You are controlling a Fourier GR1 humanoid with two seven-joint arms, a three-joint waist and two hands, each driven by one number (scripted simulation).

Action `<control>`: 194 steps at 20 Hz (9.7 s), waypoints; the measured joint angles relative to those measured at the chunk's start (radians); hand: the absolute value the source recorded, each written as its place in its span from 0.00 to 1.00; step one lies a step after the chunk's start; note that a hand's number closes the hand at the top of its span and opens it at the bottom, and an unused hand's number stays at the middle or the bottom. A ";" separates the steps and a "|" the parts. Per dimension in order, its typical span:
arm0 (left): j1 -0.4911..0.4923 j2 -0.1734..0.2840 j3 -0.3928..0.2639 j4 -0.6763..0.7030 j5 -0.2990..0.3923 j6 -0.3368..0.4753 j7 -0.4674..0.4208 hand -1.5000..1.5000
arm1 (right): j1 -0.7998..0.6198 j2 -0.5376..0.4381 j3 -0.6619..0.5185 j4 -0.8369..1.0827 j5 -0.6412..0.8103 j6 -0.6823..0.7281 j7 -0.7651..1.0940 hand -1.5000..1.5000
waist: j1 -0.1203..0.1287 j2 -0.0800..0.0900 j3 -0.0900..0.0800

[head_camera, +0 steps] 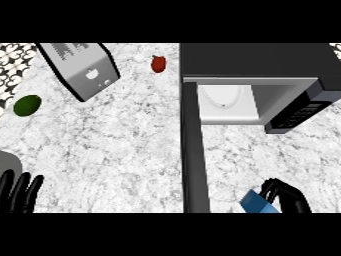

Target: Pick up the milk, place it into the microwave and close the microwave

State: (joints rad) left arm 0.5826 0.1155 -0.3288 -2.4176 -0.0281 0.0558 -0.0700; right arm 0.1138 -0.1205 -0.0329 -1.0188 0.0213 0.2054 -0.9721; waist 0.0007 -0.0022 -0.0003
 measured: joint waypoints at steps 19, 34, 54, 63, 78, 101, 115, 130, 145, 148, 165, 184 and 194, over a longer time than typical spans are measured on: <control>-0.011 0.017 0.122 0.042 0.097 -0.045 -0.018 0.00 | -0.202 0.102 0.038 -0.212 0.109 -0.320 0.361 1.00 | 0.009 0.002 0.000; -0.004 0.024 0.165 0.071 0.144 -0.104 -0.044 0.00 | -0.755 -0.020 -0.149 0.393 0.216 -0.543 0.432 1.00 | 0.036 0.012 0.001; -0.063 0.029 0.154 0.107 0.072 -0.103 -0.028 0.00 | -1.067 -0.092 -0.140 0.830 0.388 -0.808 0.406 0.00 | 0.082 0.032 0.004; -0.058 0.033 0.164 0.113 0.063 -0.115 -0.043 0.00 | -1.110 -0.073 -0.169 0.873 0.374 -0.813 0.395 0.00 | 0.074 0.029 0.003; 0.030 0.012 0.086 0.100 -0.015 -0.115 -0.089 0.00 | -1.097 -0.115 -0.246 0.859 0.315 -0.850 0.325 0.00 | 0.064 0.024 0.004; 0.066 -0.015 0.026 0.049 -0.048 -0.092 -0.050 0.00 | -1.027 -0.098 -0.309 0.775 0.202 -0.457 0.252 0.00 | 0.048 0.006 -0.014; 0.064 -0.028 -0.001 0.041 -0.060 -0.078 -0.031 0.00 | -0.828 -0.011 -0.289 0.678 0.167 -0.317 0.159 0.00 | 0.018 -0.029 -0.021; -0.034 0.033 -0.097 0.137 -0.060 -0.192 -0.003 1.00 | -0.382 0.007 -0.273 0.528 0.083 -0.051 0.013 0.00 | -0.027 -0.008 -0.003; -0.346 -0.025 -0.171 0.372 -0.109 -0.248 0.106 1.00 | 0.081 -0.027 -0.196 0.061 -0.046 0.069 0.048 0.00 | -0.018 0.001 0.000; -0.419 -0.044 -0.208 0.456 -0.129 -0.275 0.132 1.00 | 0.151 -0.036 -0.178 -0.011 -0.065 0.082 0.058 0.00 | -0.022 0.002 0.000; -0.824 -0.115 -0.577 0.904 -0.117 0.025 0.161 1.00 | 0.359 -0.121 -0.097 -0.330 -0.204 0.150 0.098 0.00 | -0.055 0.004 -0.001; -1.113 -0.112 -0.654 1.161 0.263 0.426 0.038 0.00 | 0.440 -0.235 0.001 -0.703 -0.375 0.201 0.221 0.00 | -0.189 0.028 -0.006; -1.253 -0.112 -0.541 1.267 0.433 0.539 -0.048 1.00 | 0.458 -0.298 0.035 -0.823 -0.449 0.239 0.289 0.00 | -0.260 0.051 -0.007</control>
State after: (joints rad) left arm -0.6707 0.0034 -0.8698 -1.1509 0.4048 0.5946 -0.1180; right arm 0.5722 -0.4188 0.0017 -1.8414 -0.4281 0.4447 -0.6830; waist -0.2595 0.0489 -0.0069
